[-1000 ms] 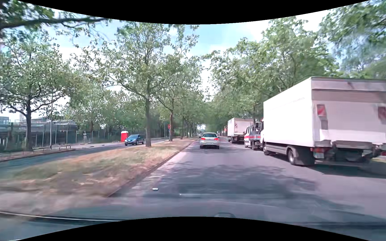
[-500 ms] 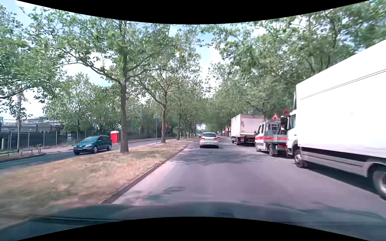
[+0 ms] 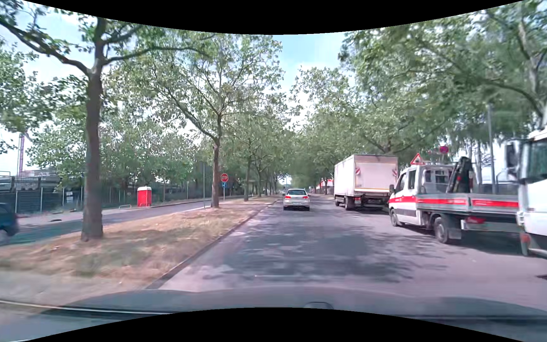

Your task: Follow the waypoints while adhering to traffic rules and regulations

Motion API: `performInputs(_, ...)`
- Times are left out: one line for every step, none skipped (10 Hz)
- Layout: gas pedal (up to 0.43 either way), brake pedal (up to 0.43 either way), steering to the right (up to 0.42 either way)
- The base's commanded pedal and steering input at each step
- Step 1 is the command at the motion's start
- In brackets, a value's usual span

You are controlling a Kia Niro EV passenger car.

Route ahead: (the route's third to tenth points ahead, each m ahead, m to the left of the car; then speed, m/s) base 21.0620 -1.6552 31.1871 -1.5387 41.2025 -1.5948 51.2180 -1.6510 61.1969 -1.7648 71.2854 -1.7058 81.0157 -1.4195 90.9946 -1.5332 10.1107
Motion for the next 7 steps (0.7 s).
performInputs(0.138, 0.0, -0.004)
performInputs(0.138, 0.0, -0.004)
performInputs(0.138, 0.0, -0.004)
performInputs(0.138, 0.0, -0.005)
performInputs(0.138, 0.0, -0.004)
performInputs(0.138, 0.0, -0.004)
performInputs(0.138, 0.0, -0.004)
